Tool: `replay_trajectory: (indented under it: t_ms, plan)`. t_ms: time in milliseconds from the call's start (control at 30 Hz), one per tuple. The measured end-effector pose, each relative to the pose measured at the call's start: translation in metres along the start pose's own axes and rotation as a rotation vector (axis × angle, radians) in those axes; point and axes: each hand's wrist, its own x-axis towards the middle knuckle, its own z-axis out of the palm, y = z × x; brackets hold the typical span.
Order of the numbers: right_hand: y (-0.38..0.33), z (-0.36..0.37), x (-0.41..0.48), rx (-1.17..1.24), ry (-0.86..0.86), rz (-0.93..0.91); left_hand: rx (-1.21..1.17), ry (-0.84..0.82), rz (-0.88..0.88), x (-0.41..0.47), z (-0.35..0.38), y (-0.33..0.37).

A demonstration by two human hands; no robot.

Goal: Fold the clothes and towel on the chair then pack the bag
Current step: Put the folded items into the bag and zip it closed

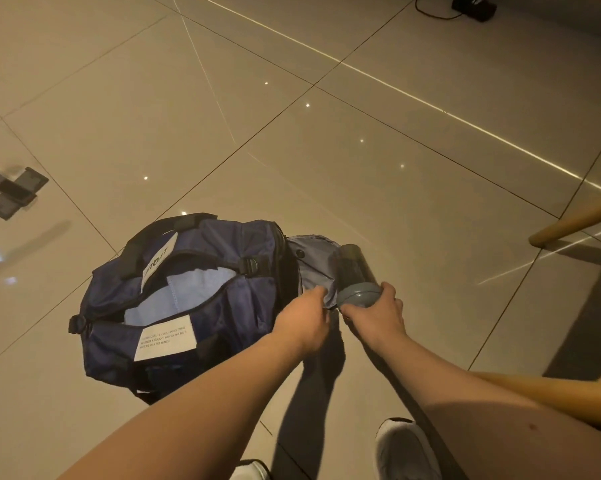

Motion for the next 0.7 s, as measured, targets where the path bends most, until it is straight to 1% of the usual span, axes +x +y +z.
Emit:
replay_trajectory:
  t_ms: [33, 67, 167, 267, 367, 433, 500, 533, 600, 633, 700]
  plan:
    - [-0.003, -0.003, -0.002, 0.041, -0.026, -0.022, -0.107, -0.005, -0.003, -0.001, 0.001, 0.003]
    - [-0.008, -0.008, -0.005, 0.090, -0.046, -0.039, -0.152, -0.004, 0.026, -0.003, 0.001, 0.006]
    - [-0.015, -0.020, -0.009, 0.211, -0.079, -0.067, -0.190, 0.013, 0.074, -0.010, -0.002, 0.014]
    - [-0.021, -0.033, -0.019, 0.203, -0.105, -0.127, -0.280, 0.031, 0.041, -0.012, -0.001, 0.019]
    - [-0.023, -0.039, -0.020, 0.309, -0.148, -0.117, -0.385, 0.028, -0.008, -0.018, 0.001, 0.022]
    - [-0.026, -0.040, -0.023, 0.409, -0.213, -0.104, -0.467, 0.099, -0.054, -0.020, 0.000, 0.021]
    - [-0.029, -0.041, -0.022, 0.558, -0.323, -0.051, -0.490, 0.220, -0.109, -0.020, -0.006, 0.018]
    - [-0.029, -0.042, -0.022, 0.611, -0.384, -0.031, -0.492, 0.255, -0.132, -0.019, -0.010, 0.015]
    - [-0.029, -0.042, -0.023, 0.657, -0.496, -0.031, -0.504, 0.260, -0.159, -0.018, -0.017, 0.009]
    - [-0.029, -0.042, -0.024, 0.667, -0.535, -0.033, -0.505, 0.237, -0.160, -0.018, -0.020, 0.006]
    - [-0.026, -0.039, -0.023, 0.655, -0.563, -0.043, -0.524, 0.176, -0.131, -0.019, -0.024, 0.001]
